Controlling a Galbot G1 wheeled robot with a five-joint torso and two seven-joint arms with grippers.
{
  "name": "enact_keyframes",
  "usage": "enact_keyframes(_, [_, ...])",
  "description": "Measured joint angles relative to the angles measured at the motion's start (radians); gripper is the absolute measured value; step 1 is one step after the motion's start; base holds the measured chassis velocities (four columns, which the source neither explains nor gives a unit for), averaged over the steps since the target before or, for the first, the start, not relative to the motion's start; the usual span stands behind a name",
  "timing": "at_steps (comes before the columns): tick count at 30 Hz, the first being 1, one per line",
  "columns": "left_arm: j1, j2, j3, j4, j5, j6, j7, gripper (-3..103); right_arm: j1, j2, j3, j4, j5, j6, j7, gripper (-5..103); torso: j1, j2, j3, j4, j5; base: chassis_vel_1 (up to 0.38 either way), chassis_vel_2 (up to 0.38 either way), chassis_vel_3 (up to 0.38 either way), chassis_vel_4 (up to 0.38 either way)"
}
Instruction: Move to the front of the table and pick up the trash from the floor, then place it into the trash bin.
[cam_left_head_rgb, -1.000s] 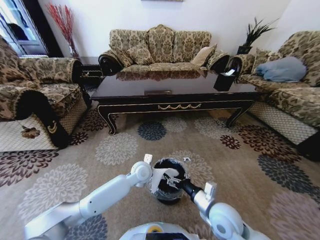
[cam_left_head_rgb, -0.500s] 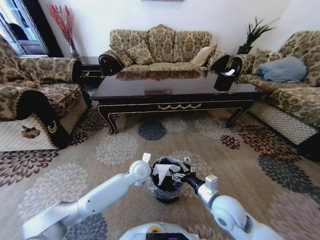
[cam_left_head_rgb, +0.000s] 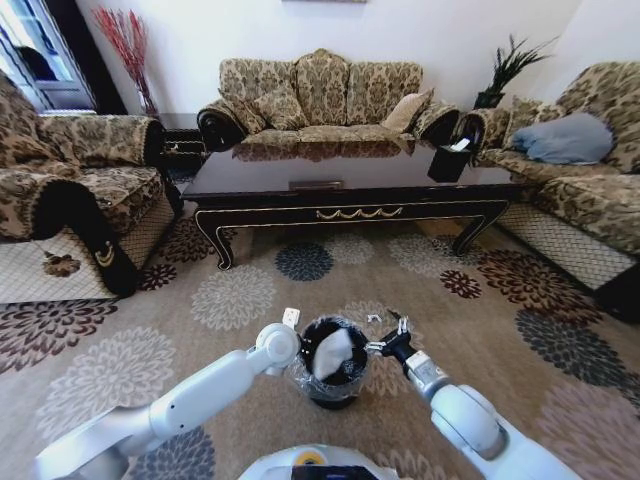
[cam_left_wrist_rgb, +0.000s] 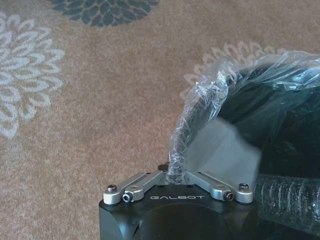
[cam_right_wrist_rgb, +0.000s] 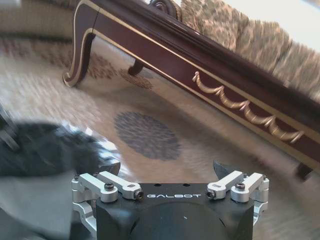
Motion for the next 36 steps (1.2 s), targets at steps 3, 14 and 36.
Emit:
enact_keyframes(3, [0.003,0.002,-0.010,-0.004,-0.001,0.000,0.000,0,0.002,-0.001,-0.004,0.009,0.085,0.004,0.011,100,0.000,0.000,0.000,-0.0001,0.0000,0.000,0.000,0.000,0.000])
enact_keyframes(14, [0.075,0.067,-0.096,-0.019,0.012,0.000,0.015,0,0.061,0.038,-0.008,-0.046,0.228,0.098,0.029,100,0.000,0.000,0.000,-0.0001,-0.0001,0.000,0.000,0.000,0.000])
enact_keyframes(36, [0.153,0.150,-0.346,-0.007,0.014,0.000,0.086,0,0.413,0.194,-0.072,-0.645,0.407,0.106,0.113,100,0.000,0.000,0.000,-0.0002,-0.0004,0.000,0.000,0.000,0.000])
